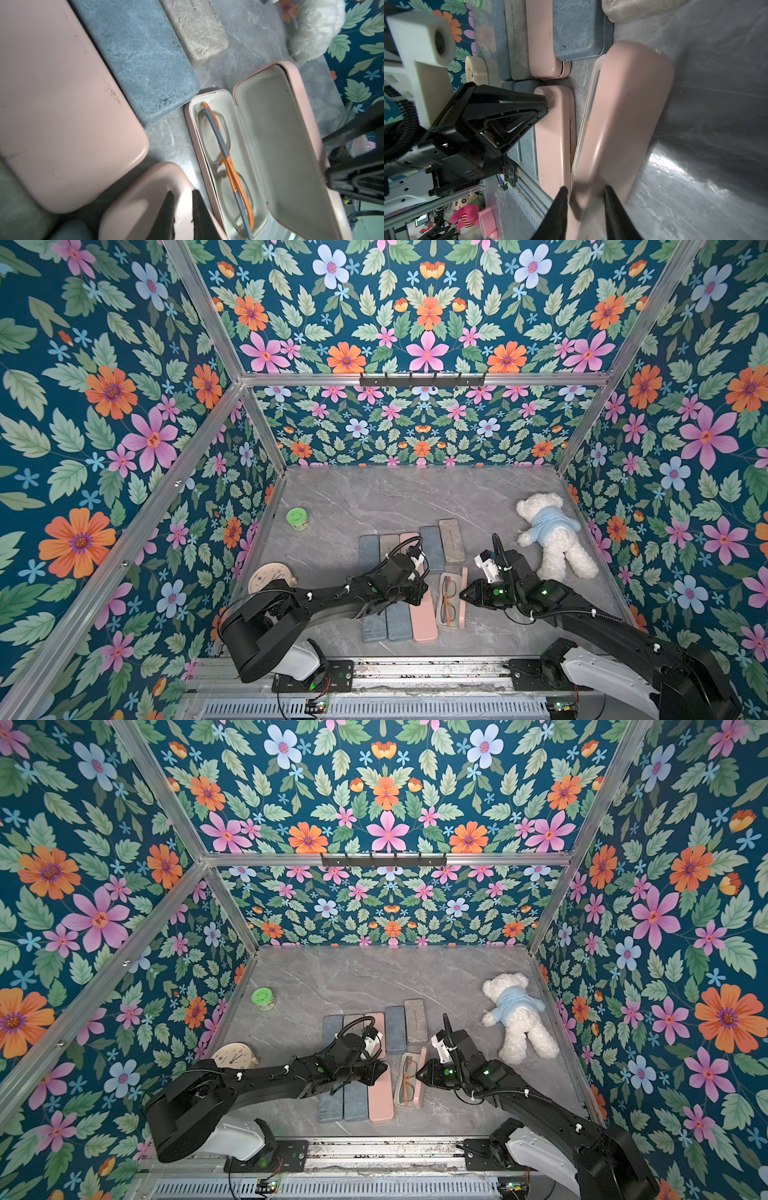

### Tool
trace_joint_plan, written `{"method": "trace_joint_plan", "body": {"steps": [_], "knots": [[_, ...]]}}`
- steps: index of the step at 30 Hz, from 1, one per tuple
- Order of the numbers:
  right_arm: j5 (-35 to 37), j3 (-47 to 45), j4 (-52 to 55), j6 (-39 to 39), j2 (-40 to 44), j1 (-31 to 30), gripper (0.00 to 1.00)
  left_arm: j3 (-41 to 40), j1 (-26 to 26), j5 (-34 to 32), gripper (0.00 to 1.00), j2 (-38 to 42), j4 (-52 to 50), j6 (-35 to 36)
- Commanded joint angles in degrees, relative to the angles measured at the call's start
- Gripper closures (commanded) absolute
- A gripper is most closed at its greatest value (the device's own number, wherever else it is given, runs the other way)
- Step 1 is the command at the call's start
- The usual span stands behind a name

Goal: Close the glasses case
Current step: Close the glasses case at the center of the board.

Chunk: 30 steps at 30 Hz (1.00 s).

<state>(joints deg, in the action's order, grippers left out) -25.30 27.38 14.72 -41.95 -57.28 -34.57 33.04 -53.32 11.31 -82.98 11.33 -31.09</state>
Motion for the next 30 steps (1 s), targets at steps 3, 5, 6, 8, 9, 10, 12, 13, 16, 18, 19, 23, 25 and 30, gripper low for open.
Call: {"method": "trace_joint_plan", "body": {"steps": [3, 5, 6, 8, 9, 10, 12, 13, 16, 18, 19, 23, 25, 30], "knots": [[-0.81, 0.32, -1.63, -0.14, -0.60, -0.11, 0.68, -0.08, 0.01, 0.11, 0.81, -0.17, 1.67, -0.11], [-0.89, 0.44, -1.95, 0.02, -1.03, -0.11, 0.68, -0.08, 0.05, 0.11, 0.81, -0.27, 1.76, -0.19], [-0.89, 0.46, -2.03, 0.01, -1.21, -0.11, 0.68, -0.16, -0.02, 0.10, 0.81, -0.26, 1.85, -0.20], [-1.07, 0.56, -2.39, -0.02, -1.69, -0.09, 0.68, -0.17, 0.01, 0.12, 0.81, -0.26, 1.85, -0.20], [-1.17, 0.64, -2.47, -0.04, -1.94, -0.08, 0.68, -0.17, 0.01, 0.11, 0.81, -0.29, 1.85, -0.20], [-1.16, 0.58, -2.70, -0.06, -2.11, -0.15, 0.68, -0.17, 0.06, 0.11, 0.81, -0.25, 1.85, -0.20], [-1.27, 0.73, -2.92, 0.11, -2.60, -0.12, 0.68, -0.17, 0.04, 0.19, 0.81, -0.34, 1.93, -0.20], [-1.25, 0.76, -3.05, 0.04, -2.90, -0.11, 0.68, -0.17, 0.01, 0.16, 0.81, -0.34, 1.94, -0.20], [-1.33, 1.05, -3.05, 0.24, -3.71, -0.12, 0.69, -0.25, 0.00, 0.20, 0.81, -0.48, 2.03, -0.20], [-1.42, 1.16, -3.30, 0.27, -4.00, -0.11, 0.69, -0.25, 0.02, 0.27, 0.81, -0.60, 2.16, -0.28], [-1.46, 1.23, -3.34, 0.23, -4.22, -0.12, 0.69, -0.34, 0.02, 0.20, 0.82, -0.60, 2.27, -0.29], [-1.67, 1.59, -3.30, 0.46, -5.07, -0.10, 0.69, -0.43, 0.01, 0.38, 0.82, -0.98, 2.63, -0.46], [-1.78, 1.88, -3.30, 0.67, -5.61, -0.12, 0.69, -0.51, 0.05, 0.46, 0.82, -1.17, 2.88, -0.55], [-2.33, 2.46, -3.73, 1.29, -7.53, -0.08, 0.70, -0.86, -0.01, 0.47, 0.82, -1.31, 3.39, -0.74]]}}
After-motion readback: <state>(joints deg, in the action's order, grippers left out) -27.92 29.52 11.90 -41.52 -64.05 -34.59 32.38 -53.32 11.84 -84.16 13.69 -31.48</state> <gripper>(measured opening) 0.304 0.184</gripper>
